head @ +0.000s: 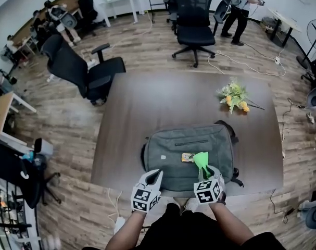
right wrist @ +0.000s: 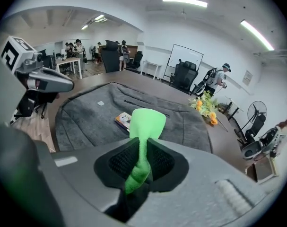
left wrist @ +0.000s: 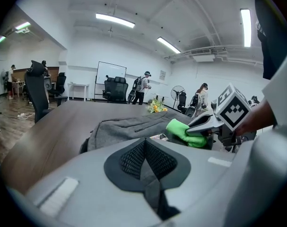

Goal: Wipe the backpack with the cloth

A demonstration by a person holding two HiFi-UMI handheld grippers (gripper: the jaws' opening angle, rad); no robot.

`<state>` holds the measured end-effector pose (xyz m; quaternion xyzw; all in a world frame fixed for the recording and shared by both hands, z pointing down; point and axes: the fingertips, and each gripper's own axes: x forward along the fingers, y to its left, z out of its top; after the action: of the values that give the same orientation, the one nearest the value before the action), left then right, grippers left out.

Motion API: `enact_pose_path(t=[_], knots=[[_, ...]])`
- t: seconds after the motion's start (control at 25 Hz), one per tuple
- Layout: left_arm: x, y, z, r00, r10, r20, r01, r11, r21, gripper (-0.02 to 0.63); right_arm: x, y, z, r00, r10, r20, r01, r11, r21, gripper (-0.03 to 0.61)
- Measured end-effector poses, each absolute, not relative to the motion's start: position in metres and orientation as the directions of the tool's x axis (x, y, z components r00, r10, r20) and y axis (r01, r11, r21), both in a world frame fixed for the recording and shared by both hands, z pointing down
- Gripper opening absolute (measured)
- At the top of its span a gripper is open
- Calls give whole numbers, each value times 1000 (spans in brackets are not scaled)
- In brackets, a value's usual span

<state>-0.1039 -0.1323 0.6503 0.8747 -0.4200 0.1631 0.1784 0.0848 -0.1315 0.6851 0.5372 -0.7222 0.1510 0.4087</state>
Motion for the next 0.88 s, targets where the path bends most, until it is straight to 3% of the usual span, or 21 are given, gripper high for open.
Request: enact_pose_path(t=[0.56,0.88], knots=[[-59,-121,644,653,-623,430,-730,-669,138,18,181,-134,656,73,-731,679,-936,184,299,58],[-50,-125,634,657,-634,407,-726,-677,119,18,191,-141,634,43,-794,607,-949,158,273,58]])
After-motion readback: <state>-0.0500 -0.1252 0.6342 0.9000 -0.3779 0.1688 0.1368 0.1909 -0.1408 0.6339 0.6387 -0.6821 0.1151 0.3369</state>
